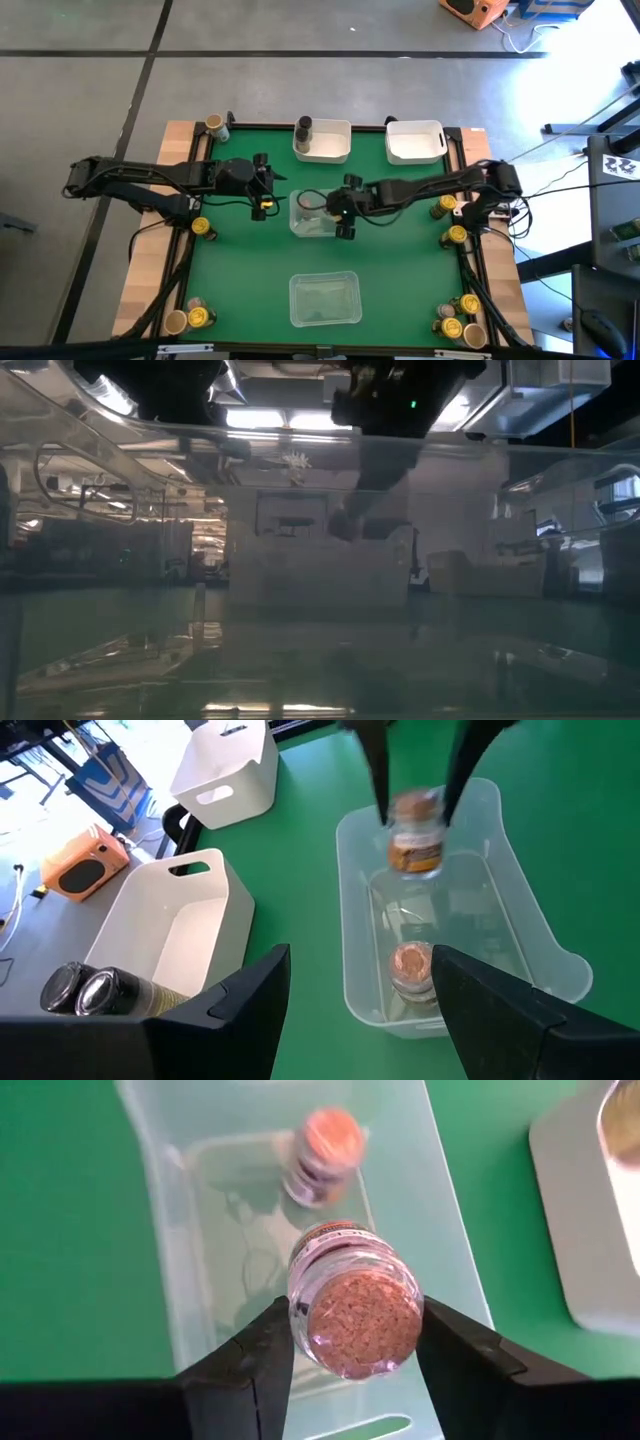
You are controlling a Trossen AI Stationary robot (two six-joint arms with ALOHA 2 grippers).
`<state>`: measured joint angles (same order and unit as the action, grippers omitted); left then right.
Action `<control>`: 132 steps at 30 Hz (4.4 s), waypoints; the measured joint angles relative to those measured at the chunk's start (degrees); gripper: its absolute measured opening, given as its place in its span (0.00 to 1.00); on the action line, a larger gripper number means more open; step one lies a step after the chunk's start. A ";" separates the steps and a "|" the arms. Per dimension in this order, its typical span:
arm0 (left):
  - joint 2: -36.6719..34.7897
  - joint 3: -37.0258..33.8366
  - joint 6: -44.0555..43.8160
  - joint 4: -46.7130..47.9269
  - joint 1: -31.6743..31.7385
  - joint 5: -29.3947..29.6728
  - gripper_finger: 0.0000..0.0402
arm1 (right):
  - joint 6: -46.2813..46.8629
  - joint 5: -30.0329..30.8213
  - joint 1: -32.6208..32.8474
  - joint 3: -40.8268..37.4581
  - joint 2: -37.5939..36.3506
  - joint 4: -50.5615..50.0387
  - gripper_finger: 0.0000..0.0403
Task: Sort spices by type
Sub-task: Put the middle right transparent seasoning bottle into the center transparent bin, then put the top left brown seasoning bottle into the top right white bin
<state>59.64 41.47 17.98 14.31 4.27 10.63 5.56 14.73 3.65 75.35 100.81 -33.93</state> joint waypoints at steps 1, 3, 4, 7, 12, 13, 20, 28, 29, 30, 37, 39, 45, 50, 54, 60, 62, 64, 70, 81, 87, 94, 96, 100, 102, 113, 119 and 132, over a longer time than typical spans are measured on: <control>0.00 0.00 0.00 0.04 -0.02 0.02 0.57 | 0.21 -0.32 -0.57 0.00 0.57 -0.58 0.45; 0.00 0.00 0.00 0.11 -0.01 0.02 0.57 | 0.46 -1.01 -1.66 0.00 1.65 -1.21 0.45; 0.00 0.00 0.00 0.13 -0.02 0.02 0.57 | 0.45 -1.37 -2.06 0.00 2.15 -1.51 0.45; 0.00 0.00 0.00 0.14 -0.02 0.02 0.57 | 0.47 -2.27 -3.09 0.00 3.43 -1.33 0.45; 0.00 0.00 0.00 0.13 0.00 0.02 0.57 | 0.56 -2.33 -4.17 0.00 5.27 -1.30 0.45; 0.00 0.00 0.00 0.13 -0.01 0.01 0.57 | 0.57 -2.30 -4.18 0.00 5.57 -1.30 0.45; 0.00 0.00 0.00 0.11 0.00 0.02 0.57 | 0.57 -2.26 -4.17 0.00 7.39 -1.27 0.45; 0.00 0.00 0.00 0.11 0.00 0.02 0.57 | 2.19 -1.99 -4.10 0.02 7.56 -0.05 0.58; 0.00 0.00 0.00 0.11 0.00 0.00 0.57 | 2.45 -1.84 -4.10 0.00 7.56 0.04 0.61; 0.00 0.00 0.00 0.11 0.00 0.00 0.57 | 2.51 -1.84 -4.10 0.02 7.56 0.01 0.63; 0.00 0.00 -1.22 0.11 -0.04 0.01 0.57 | 3.79 -4.29 -3.97 0.02 3.34 -3.03 0.73; 0.00 0.00 -1.16 0.11 -0.04 0.00 0.57 | 4.53 -4.69 -3.97 0.02 0.77 -4.18 0.73; 0.00 0.00 -1.36 0.11 -0.04 0.02 0.57 | 3.40 -2.84 -3.97 0.04 -6.43 -3.80 0.73; 0.00 0.00 0.39 0.13 0.38 0.00 0.57 | 1.72 0.23 -4.02 0.04 -9.96 -3.63 0.73; -0.02 -0.43 0.48 -0.38 1.67 0.00 0.57 | 1.41 1.24 -4.08 0.04 -10.45 -3.77 0.73; -0.02 -1.32 1.37 -0.39 2.93 -0.01 0.57 | -0.19 1.22 -4.06 -4.12 -10.72 -1.86 0.74; -0.02 -1.42 1.56 -0.36 3.46 0.00 0.57 | -1.23 0.90 -4.06 -7.39 -11.76 1.54 0.74; -0.02 -1.46 1.57 -0.37 4.23 0.00 0.57 | -1.77 0.75 -4.06 -10.82 -13.59 5.71 0.74; -0.02 -1.54 -0.99 -0.41 8.04 0.02 0.57 | -3.47 3.15 -4.06 -20.44 -22.13 16.25 0.74; 0.09 -1.60 -2.15 -7.89 16.19 0.07 0.57 | -25.99 9.28 -10.13 -30.60 -30.93 40.02 0.74; 0.09 -1.59 2.92 -16.68 18.77 0.17 0.57 | -40.48 4.77 -16.80 -30.58 -30.95 55.72 0.74; 1.40 6.15 2.60 -12.06 20.88 14.68 0.67 | -43.45 -3.64 -21.96 -30.56 -30.99 65.92 0.74; 3.26 11.20 0.70 -6.01 21.85 17.30 0.72 | -43.45 -4.88 -22.58 -30.56 -30.99 67.06 0.74; 8.32 22.53 -5.52 8.06 25.67 23.27 0.78 | -43.01 -4.03 -22.48 -30.56 -30.99 67.04 0.74; 11.36 27.07 -8.54 15.14 28.51 26.34 0.78 | -41.63 -3.05 -22.46 -30.56 -30.99 66.24 0.74; 21.88 33.86 -18.98 35.53 41.10 26.64 0.75 | -33.57 0.74 -22.44 -30.53 -30.80 55.11 0.74; 25.66 33.86 -22.04 38.54 44.57 26.41 0.72 | -33.40 0.74 -22.44 -30.53 -30.80 53.95 0.74; 33.62 33.86 -27.21 46.60 48.94 26.34 0.70 | -33.31 0.71 -22.44 -30.53 -30.80 53.83 0.74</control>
<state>93.25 75.33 -9.23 60.91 53.21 36.97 -27.75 15.44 -18.79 44.82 70.02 19.90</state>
